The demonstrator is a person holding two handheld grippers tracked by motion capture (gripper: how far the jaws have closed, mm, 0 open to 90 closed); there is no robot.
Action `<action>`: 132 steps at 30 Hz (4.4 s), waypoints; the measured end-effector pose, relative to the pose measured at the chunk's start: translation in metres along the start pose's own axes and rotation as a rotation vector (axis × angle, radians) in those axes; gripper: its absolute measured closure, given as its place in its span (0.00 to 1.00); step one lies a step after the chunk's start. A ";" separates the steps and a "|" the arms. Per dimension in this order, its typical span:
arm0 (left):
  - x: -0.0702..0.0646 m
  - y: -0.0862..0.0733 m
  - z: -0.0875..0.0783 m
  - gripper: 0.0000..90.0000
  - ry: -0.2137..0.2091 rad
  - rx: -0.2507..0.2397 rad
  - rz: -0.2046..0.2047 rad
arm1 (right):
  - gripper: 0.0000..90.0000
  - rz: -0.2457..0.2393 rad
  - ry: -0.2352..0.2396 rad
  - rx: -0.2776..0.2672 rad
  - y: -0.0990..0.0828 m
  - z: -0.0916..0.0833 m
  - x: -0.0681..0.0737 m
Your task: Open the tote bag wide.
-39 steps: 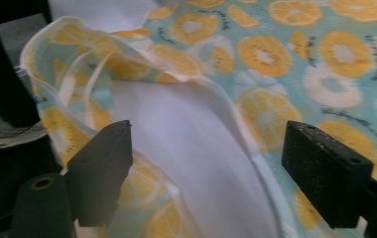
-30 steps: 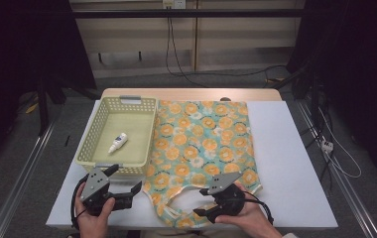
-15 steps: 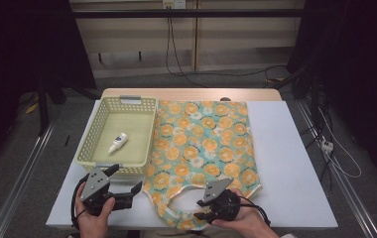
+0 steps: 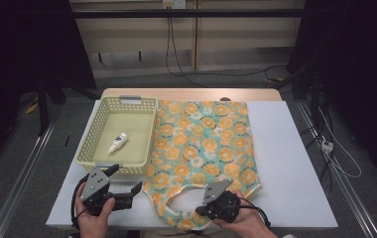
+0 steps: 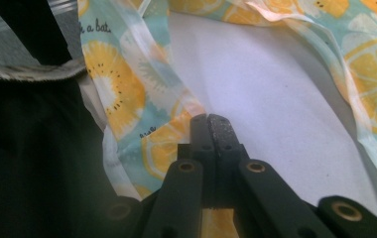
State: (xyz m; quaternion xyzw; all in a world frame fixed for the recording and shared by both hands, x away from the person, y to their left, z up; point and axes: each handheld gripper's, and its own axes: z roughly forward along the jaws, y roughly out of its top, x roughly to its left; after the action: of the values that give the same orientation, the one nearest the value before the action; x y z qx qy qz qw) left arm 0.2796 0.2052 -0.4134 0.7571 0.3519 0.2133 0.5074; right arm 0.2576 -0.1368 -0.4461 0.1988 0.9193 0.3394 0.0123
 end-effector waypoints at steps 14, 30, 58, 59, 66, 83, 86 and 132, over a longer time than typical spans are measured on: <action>0.000 0.000 0.000 0.07 0.000 0.003 0.002 | 1.00 0.085 0.028 -0.121 0.001 -0.017 -0.008; 0.000 0.000 0.000 0.07 0.002 0.003 -0.001 | 1.00 0.091 -0.017 -0.235 0.025 -0.048 -0.027; 0.001 0.000 0.002 0.07 0.002 0.015 0.009 | 1.00 0.196 -0.249 -0.261 0.045 -0.061 -0.120; 0.000 0.000 0.002 0.07 0.000 0.018 0.006 | 1.00 0.196 -0.249 -0.261 0.045 -0.061 -0.120; 0.002 -0.001 0.001 0.07 0.000 0.019 0.010 | 1.00 0.222 -0.287 -0.240 0.053 -0.050 -0.144; 0.002 -0.001 0.002 0.07 -0.002 0.020 0.006 | 1.00 0.287 -0.304 -0.183 0.041 -0.027 -0.181; 0.002 -0.001 0.002 0.07 -0.005 0.022 0.005 | 1.00 0.296 -0.300 -0.178 0.039 -0.022 -0.185; 0.001 -0.001 0.002 0.07 -0.004 0.026 0.007 | 0.52 0.106 -0.129 -0.120 0.016 -0.035 -0.067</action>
State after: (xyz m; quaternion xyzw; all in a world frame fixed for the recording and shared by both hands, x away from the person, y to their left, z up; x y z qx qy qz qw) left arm 0.2810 0.2050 -0.4153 0.7655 0.3508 0.2090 0.4973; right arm 0.3196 -0.1733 -0.4166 0.2677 0.8828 0.3805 0.0653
